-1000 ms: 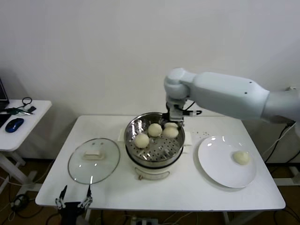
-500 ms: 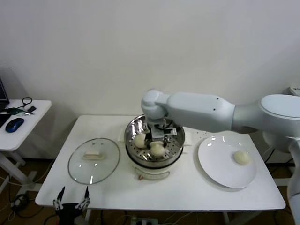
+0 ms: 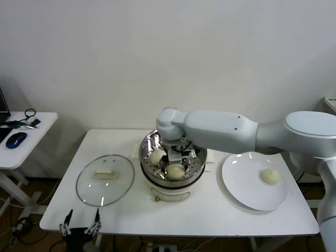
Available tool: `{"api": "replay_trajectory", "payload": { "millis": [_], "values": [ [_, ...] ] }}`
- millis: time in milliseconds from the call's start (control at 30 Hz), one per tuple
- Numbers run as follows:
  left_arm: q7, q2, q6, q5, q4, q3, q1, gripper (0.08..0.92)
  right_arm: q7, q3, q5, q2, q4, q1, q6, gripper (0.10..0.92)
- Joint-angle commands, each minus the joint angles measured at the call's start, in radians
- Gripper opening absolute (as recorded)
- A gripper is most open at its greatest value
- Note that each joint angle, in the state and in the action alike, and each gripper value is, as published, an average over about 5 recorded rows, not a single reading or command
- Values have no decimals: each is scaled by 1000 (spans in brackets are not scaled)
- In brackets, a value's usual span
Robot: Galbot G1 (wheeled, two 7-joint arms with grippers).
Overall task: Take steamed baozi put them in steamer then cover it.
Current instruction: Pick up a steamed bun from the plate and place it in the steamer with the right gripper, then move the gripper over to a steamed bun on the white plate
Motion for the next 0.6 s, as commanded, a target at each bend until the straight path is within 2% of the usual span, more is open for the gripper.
{"api": "replay_trajectory", "payload": {
  "millis": [33,367,500,600],
  "values": [
    [-1,0,2,-5,0,-6,4,823,1,42,-22,-15,-5,1,14,822],
    [-2,2,7,6,-12,-5,3,823,41,9,97,-199,24,178,-32,823],
    [-2,0,13,20,-16,3,-5,823,196,-113,217,-301,20,280,-210,823],
    [-1,-3,17,25,-18,10,-12,823,241,-173,348,-372,10,326,-396,823]
  ]
}}
